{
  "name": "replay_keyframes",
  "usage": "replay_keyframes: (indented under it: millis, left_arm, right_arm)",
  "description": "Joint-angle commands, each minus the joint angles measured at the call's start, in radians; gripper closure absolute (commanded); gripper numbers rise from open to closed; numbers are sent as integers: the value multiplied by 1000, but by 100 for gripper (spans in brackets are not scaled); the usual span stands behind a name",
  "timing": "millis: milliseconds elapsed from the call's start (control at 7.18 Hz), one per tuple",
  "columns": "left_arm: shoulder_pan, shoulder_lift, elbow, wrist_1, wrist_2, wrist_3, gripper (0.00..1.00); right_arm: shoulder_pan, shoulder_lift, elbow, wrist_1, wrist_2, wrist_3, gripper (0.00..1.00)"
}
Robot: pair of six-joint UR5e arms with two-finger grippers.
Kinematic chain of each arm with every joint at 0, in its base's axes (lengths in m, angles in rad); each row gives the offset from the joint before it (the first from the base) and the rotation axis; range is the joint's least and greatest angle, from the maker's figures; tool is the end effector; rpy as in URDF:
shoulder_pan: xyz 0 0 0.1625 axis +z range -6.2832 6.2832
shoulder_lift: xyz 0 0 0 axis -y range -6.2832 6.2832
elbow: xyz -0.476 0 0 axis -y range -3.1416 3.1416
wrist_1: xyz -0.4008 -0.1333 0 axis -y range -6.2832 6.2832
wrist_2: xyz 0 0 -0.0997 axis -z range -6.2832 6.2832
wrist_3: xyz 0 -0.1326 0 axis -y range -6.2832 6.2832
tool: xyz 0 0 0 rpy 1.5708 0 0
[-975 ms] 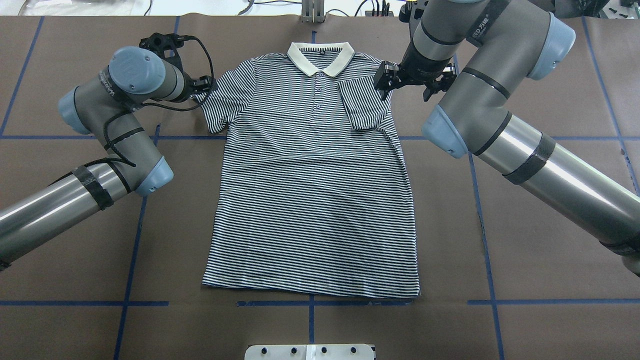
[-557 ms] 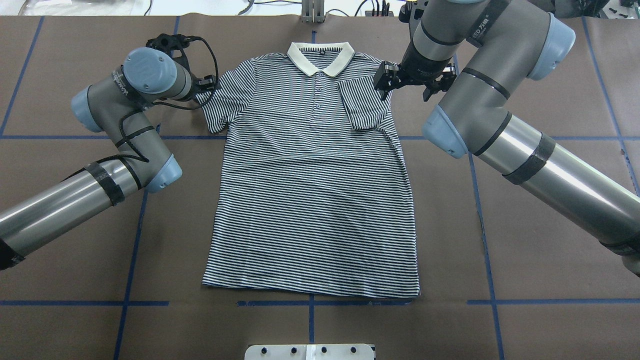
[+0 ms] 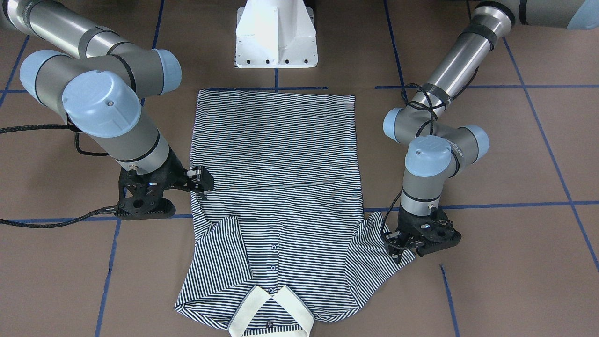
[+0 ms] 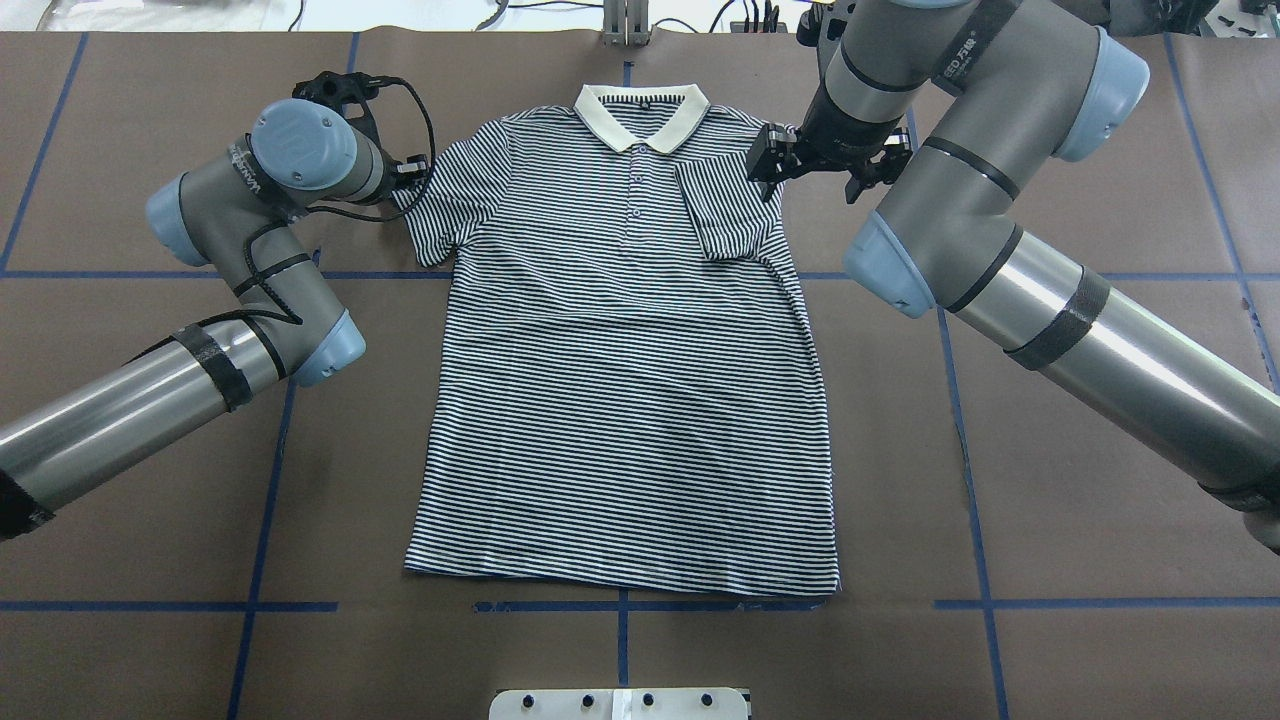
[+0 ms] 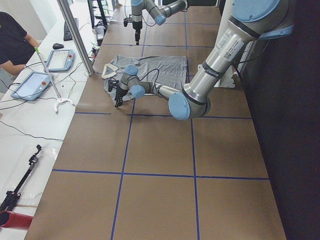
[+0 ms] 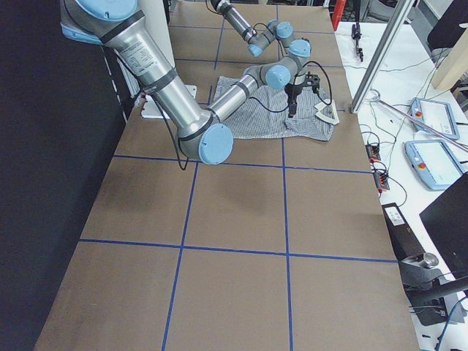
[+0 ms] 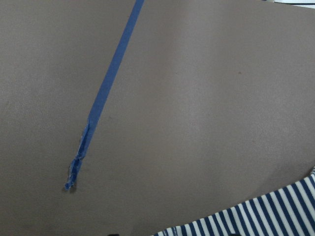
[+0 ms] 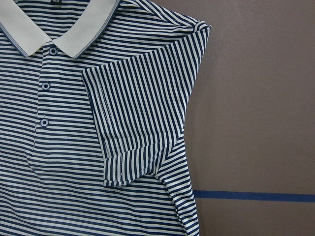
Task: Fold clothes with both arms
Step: 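Grasp the sleeve nearest the left gripper and fold it onto the shirt body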
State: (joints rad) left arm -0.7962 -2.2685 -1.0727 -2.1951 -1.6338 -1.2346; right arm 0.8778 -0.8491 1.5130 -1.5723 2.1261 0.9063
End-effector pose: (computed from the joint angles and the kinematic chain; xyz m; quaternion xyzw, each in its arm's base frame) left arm 0.5146 -0.7045 0.4645 0.1903 0.3532 -0.1965 0.8946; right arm -0.4483 -0.6391 0.3004 0.0321 -0.4049 0.0082 0.9138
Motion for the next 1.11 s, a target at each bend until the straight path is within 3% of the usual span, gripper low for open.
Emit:
replay_keyframes:
  millis: [0, 418, 697, 975]
  left_arm:
    - [0, -5, 0, 1, 0, 7, 100]
    - [-4, -22, -29, 21, -12, 7, 100]
    - [-6, -67, -189, 242, -32, -5, 100]
    - [0, -165, -170, 290, -64, -119, 100]
  right_arm:
    - [0, -1, -1, 0, 0, 0, 0]
    - [1, -7, -2, 2, 0, 0, 0]
    - [0, -11, -1, 8, 0, -1, 0]
    - [0, -13, 1, 9, 0, 0, 0]
